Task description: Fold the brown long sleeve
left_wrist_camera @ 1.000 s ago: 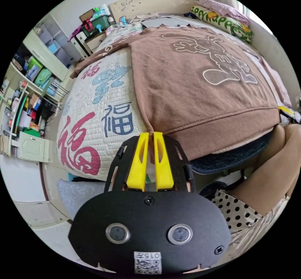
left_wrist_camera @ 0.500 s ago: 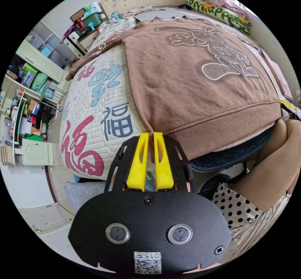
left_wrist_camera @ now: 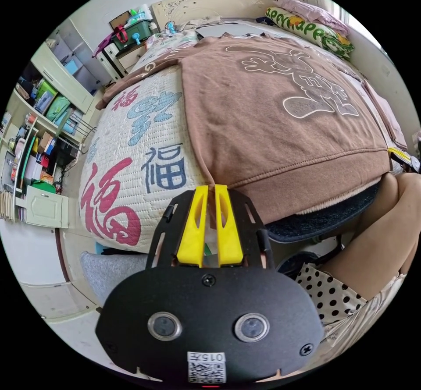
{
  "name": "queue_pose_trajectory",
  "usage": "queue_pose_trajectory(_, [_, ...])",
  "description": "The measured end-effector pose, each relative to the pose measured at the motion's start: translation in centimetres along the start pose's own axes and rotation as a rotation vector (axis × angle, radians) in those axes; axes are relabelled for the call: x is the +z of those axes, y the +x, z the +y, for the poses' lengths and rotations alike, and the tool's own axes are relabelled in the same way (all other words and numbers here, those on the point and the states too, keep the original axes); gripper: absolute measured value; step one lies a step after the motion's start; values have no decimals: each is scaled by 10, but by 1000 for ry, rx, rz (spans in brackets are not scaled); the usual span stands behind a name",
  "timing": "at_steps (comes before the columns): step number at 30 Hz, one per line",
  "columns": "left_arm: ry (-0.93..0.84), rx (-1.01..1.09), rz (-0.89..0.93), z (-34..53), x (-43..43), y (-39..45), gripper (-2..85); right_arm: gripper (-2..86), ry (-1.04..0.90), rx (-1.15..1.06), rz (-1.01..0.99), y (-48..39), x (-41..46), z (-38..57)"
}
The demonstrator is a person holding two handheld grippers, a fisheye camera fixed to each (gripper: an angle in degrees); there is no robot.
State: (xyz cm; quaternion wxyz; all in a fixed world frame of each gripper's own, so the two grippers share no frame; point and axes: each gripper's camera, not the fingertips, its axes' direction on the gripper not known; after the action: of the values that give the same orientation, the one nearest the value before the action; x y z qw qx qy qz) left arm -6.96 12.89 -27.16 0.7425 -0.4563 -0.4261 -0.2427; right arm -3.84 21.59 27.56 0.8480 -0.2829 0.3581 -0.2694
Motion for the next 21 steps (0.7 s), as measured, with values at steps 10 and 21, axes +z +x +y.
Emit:
queue_pose_trajectory(10, [-2, 271, -133, 15, -29, -5, 16, 45, 9, 2, 10, 0, -22, -1])
queue_pose_trajectory(21, [33, 97, -6, 32, -19, -73, 12, 43, -28, 12, 25, 7, -51, -20])
